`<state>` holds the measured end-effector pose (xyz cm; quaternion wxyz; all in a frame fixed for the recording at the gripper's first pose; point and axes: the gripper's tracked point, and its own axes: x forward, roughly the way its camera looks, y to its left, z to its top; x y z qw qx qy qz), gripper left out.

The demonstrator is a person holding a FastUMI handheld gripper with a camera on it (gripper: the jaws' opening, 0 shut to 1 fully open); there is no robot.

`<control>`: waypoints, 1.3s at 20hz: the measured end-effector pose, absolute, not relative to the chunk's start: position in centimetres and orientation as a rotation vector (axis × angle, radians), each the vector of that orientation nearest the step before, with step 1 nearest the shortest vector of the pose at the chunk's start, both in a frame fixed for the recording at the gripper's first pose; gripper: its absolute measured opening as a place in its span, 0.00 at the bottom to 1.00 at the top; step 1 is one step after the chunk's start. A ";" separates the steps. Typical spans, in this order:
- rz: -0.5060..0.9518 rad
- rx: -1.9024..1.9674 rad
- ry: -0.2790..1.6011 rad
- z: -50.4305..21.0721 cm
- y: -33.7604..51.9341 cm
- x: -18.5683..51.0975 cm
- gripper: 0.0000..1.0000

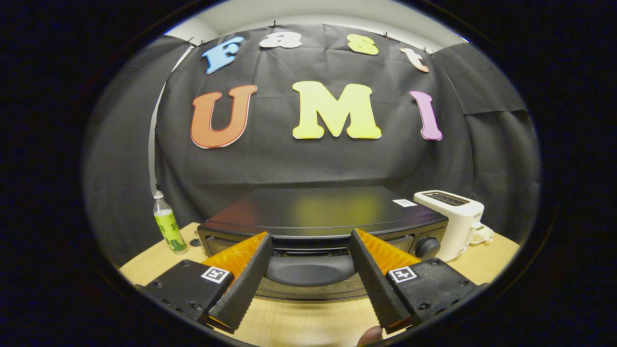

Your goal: Open the toaster oven, put the food inside, and close the toaster oven door.

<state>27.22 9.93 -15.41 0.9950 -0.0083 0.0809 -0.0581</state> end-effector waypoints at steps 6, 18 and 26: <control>-0.128 -0.016 0.162 -16.2 10.5 23.5 1.00; -0.083 -0.012 0.437 -21.7 11.0 16.2 1.00; -0.040 0.032 0.631 -26.0 11.3 13.5 1.00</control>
